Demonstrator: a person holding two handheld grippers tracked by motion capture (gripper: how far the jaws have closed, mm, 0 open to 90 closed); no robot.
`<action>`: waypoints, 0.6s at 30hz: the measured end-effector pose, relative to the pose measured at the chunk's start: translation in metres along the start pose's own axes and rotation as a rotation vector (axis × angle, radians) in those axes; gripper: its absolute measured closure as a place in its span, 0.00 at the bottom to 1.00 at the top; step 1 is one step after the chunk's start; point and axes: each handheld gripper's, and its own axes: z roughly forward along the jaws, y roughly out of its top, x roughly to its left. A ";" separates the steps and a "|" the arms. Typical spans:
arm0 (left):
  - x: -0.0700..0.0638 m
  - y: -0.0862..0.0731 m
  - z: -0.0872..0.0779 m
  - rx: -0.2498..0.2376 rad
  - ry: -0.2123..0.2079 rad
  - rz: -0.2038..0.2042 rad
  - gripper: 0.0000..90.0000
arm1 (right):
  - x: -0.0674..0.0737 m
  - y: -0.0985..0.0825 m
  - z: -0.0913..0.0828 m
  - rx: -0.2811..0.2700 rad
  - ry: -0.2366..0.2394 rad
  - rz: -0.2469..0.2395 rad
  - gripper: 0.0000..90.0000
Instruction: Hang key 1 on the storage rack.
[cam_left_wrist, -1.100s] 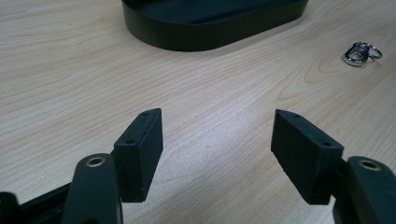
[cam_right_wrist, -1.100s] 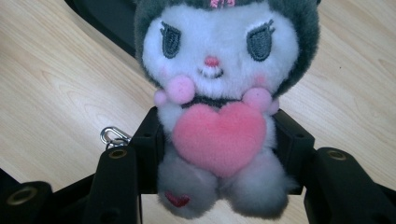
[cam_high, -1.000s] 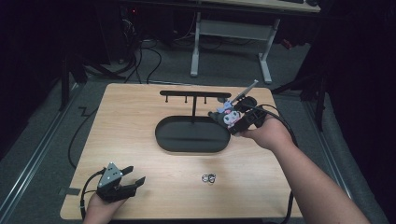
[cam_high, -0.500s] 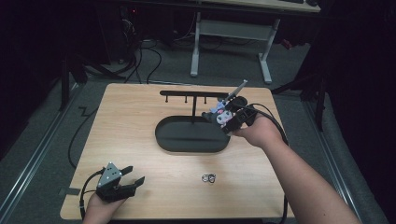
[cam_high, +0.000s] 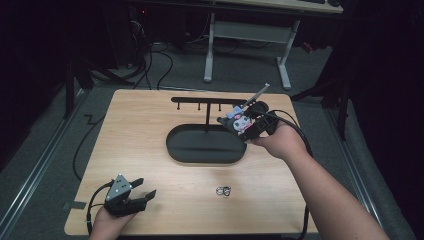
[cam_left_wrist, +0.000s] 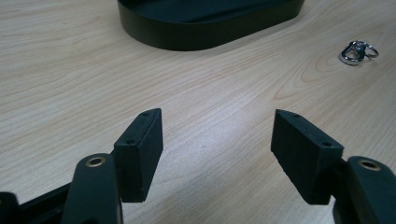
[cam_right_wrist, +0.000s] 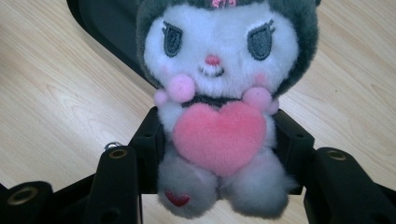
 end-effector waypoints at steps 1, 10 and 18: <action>0.000 0.000 0.000 -0.003 0.000 -0.001 0.39 | 0.001 0.001 0.001 0.000 -0.008 0.000 0.53; 0.002 -0.001 0.000 0.003 -0.002 -0.005 0.39 | 0.001 0.008 0.016 0.018 -0.001 0.012 0.53; 0.001 -0.001 0.000 0.002 -0.003 -0.002 0.39 | 0.000 0.004 0.027 0.019 0.008 -0.002 0.53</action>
